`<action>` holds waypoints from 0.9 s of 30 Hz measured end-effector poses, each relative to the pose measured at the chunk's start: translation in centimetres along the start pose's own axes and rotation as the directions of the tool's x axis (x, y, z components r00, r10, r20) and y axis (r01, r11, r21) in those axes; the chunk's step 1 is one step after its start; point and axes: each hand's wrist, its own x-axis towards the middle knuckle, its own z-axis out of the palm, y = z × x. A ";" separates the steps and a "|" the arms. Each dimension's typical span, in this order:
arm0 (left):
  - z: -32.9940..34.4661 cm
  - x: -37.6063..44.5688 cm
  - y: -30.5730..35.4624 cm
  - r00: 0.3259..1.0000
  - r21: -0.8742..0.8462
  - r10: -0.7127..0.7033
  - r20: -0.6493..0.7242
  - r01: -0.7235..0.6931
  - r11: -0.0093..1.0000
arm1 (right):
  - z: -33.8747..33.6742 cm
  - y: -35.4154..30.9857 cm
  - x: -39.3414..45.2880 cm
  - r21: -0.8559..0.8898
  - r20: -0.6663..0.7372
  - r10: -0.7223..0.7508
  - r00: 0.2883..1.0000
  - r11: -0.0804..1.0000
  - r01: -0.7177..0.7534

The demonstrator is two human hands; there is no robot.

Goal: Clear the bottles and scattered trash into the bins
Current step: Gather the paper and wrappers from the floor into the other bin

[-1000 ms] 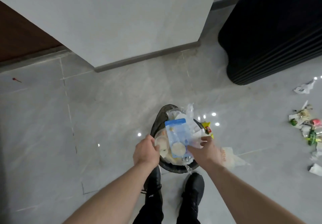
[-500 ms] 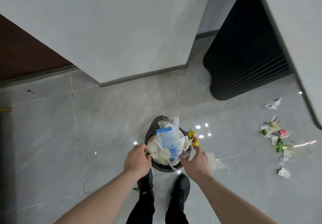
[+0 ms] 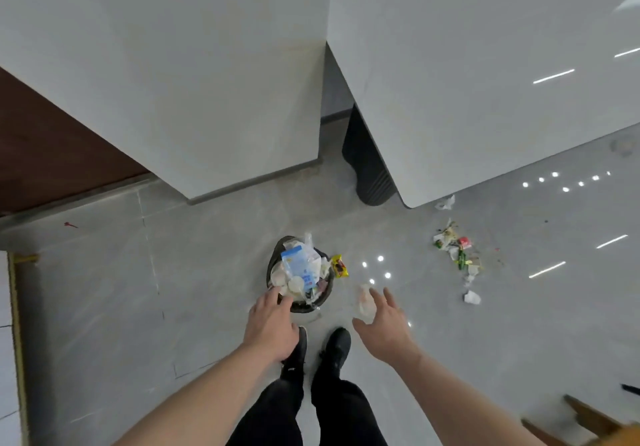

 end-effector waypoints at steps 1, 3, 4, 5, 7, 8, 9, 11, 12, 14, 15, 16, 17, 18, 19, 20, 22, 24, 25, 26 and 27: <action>-0.2 -0.7 0.4 1.000 0.044 0.012 0.001 -0.012 0.999 | -0.3 0.9 -1.2 -0.011 0.000 0.018 1.000 1.000 -0.018; -0.9 -2.1 1.4 1.000 0.087 0.023 -0.011 -0.022 0.996 | -1.0 2.5 -3.3 -0.063 0.008 0.044 0.999 0.997 -0.043; -1.1 -2.7 2.0 0.999 0.097 0.028 -0.015 -0.026 0.995 | -1.3 3.3 -4.2 -0.096 0.010 0.053 0.999 0.994 -0.052; -1.4 -3.1 2.5 0.999 0.110 0.035 -0.012 -0.033 0.993 | -1.6 4.1 -4.9 -0.123 0.009 0.062 0.998 0.991 -0.060; -1.8 -3.9 3.6 0.999 0.156 0.041 0.012 -0.042 0.987 | -2.3 5.8 -5.9 -0.151 0.005 0.074 0.997 0.986 -0.073; -2.0 -4.2 4.3 0.999 0.183 0.041 0.021 -0.044 0.982 | -2.8 6.6 -6.3 -0.161 0.004 0.075 0.997 0.984 -0.073; -2.1 -4.5 5.1 0.999 0.215 0.041 0.028 -0.046 0.975 | -3.2 7.6 -6.6 -0.173 0.002 0.073 0.997 0.982 -0.072; -2.2 -5.0 6.9 0.998 0.277 0.038 0.042 -0.048 0.960 | -4.3 9.5 -7.1 -0.180 -0.007 0.076 0.997 0.981 -0.076; -1.9 -5.3 8.1 0.998 0.299 0.030 0.052 -0.044 0.953 | -5.0 10.7 -7.5 -0.182 -0.012 0.074 0.997 0.981 -0.075; -1.4 -5.6 10.2 0.998 0.316 0.013 0.061 -0.032 0.948 | -5.9 12.8 -7.9 -0.191 -0.016 0.058 0.998 0.980 -0.060; -0.8 -5.8 11.8 0.998 0.315 0.007 0.057 -0.025 0.949 | -6.5 14.4 -8.2 -0.197 -0.021 0.046 0.999 0.979 -0.049; -0.1 -6.0 13.6 0.999 0.312 0.003 0.050 -0.018 0.950 | -7.1 16.2 -8.6 -0.208 -0.024 0.035 0.999 0.977 -0.039; 0.7 -6.3 15.5 0.999 0.311 0.002 0.039 -0.014 0.950 | -7.8 18.1 -8.8 -0.220 -0.024 0.027 0.999 0.975 -0.032; 1.5 -6.7 17.5 1.000 0.308 0.003 0.025 -0.010 0.951 | -8.5 20.1 -9.1 -0.231 -0.024 0.019 1.000 0.973 -0.024; 2.3 -7.2 19.6 1.000 0.301 -0.002 0.018 -0.004 0.954 | -9.2 22.2 -9.5 -0.240 -0.023 0.007 1.000 0.971 -0.013; 3.2 -7.8 21.5 1.000 0.290 -0.009 0.012 0.005 0.957 | -10.0 24.2 -9.9 -0.249 -0.021 -0.004 1.000 0.969 -0.001; 4.9 -9.2 25.5 1.000 0.274 -0.014 -0.003 0.014 0.962 | -11.6 28.4 -10.8 -0.262 -0.023 -0.018 1.000 0.965 0.011; 6.4 -10.7 29.3 1.000 0.238 -0.021 -0.020 0.025 0.971 | -13.4 32.2 -11.8 -0.292 -0.017 -0.028 0.999 0.956 0.022; 7.1 -11.2 31.1 0.999 0.221 -0.022 -0.030 0.028 0.975 | -14.3 34.0 -12.1 -0.306 -0.019 -0.032 0.999 0.952 0.025; 7.7 -11.7 32.8 0.999 0.210 -0.024 -0.039 0.031 0.977 | -15.4 35.6 -12.2 -0.317 -0.020 -0.034 0.999 0.948 0.026; 8.1 -12.0 34.3 0.999 0.201 -0.027 -0.041 0.035 0.979 | -16.4 37.0 -12.3 -0.324 -0.018 -0.033 0.999 0.946 0.025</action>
